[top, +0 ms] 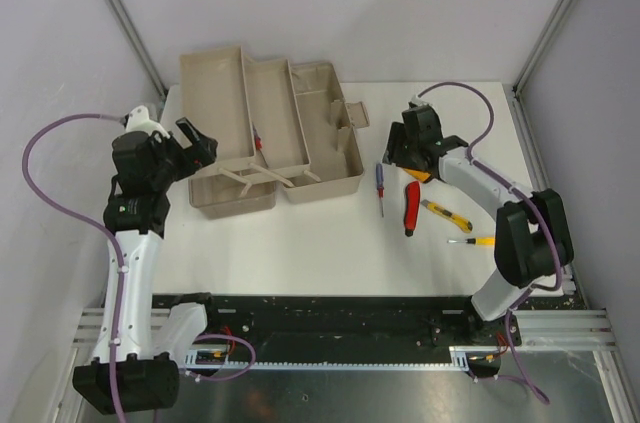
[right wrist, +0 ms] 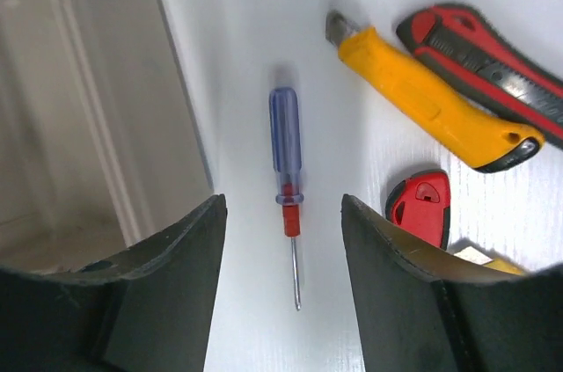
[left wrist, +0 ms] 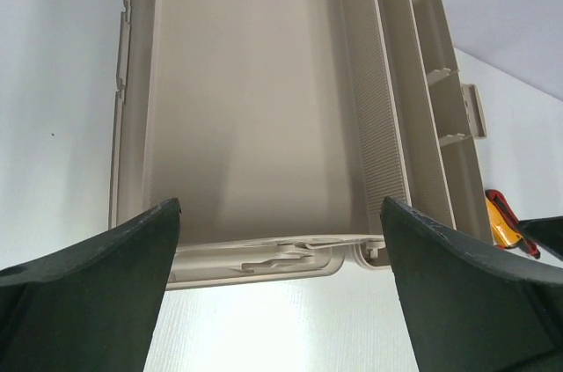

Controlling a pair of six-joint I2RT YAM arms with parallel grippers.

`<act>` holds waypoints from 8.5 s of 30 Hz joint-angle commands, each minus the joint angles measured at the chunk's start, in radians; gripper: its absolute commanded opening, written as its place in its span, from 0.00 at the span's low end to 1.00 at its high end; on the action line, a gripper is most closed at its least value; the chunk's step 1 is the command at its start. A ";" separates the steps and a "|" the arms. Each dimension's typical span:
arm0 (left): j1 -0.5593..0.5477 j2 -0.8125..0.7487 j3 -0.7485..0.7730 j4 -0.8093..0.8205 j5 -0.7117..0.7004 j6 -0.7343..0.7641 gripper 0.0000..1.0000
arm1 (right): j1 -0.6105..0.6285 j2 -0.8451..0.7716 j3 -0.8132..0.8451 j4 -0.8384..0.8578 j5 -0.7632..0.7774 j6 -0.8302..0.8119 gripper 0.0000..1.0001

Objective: Pack the tool kit

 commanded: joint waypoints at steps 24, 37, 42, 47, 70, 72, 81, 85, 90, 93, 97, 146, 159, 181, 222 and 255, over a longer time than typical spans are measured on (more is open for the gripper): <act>-0.019 0.010 0.039 -0.013 -0.063 0.041 0.99 | 0.068 0.292 -0.009 -0.006 0.119 0.099 0.29; -0.021 0.003 0.043 -0.015 -0.066 0.038 0.99 | 0.074 0.130 0.064 0.010 0.159 0.060 0.00; -0.021 -0.001 0.047 -0.021 -0.086 0.039 0.99 | 0.082 -0.011 0.127 0.018 0.164 0.056 0.00; -0.020 -0.004 0.053 -0.032 -0.119 0.036 0.99 | 0.112 -0.050 0.216 0.050 0.078 0.029 0.01; -0.022 -0.016 0.039 -0.042 -0.109 0.018 0.99 | 0.385 0.631 0.953 0.135 0.005 -0.049 0.05; -0.022 -0.012 0.040 -0.042 -0.109 0.018 1.00 | 0.386 0.654 0.966 0.147 0.020 -0.075 0.07; -0.023 0.012 0.057 -0.041 -0.114 0.020 0.99 | 0.385 0.696 1.009 0.127 0.025 -0.165 0.44; -0.023 0.033 0.090 -0.040 -0.115 0.022 0.99 | 0.385 0.634 0.979 0.183 0.016 -0.185 0.62; -0.022 0.038 0.100 -0.040 -0.116 0.024 0.99 | 0.370 0.544 1.011 0.145 0.031 -0.198 0.68; -0.023 0.034 0.096 -0.041 -0.117 0.024 0.99 | 0.335 0.423 0.927 0.107 0.055 -0.170 0.68; -0.022 0.026 0.090 -0.041 -0.114 0.023 0.99 | 0.255 0.192 0.648 0.091 0.134 -0.113 0.70; -0.033 0.038 0.066 -0.051 -0.119 0.035 0.99 | -0.625 -0.171 -0.458 -0.393 0.255 0.717 0.61; -0.033 0.040 0.075 -0.059 -0.138 0.045 0.99 | -0.625 -0.234 -0.458 -0.366 0.322 0.682 0.01; -0.033 0.038 0.109 -0.067 -0.136 0.012 1.00 | 0.010 -0.214 0.124 0.211 0.020 0.093 0.00; -0.033 0.012 0.072 -0.065 -0.033 -0.019 0.99 | 0.354 0.787 1.121 -0.007 0.037 -0.357 0.18; -0.717 0.279 0.270 0.150 -0.037 0.017 1.00 | -0.072 -0.156 0.233 -0.081 0.058 0.015 0.66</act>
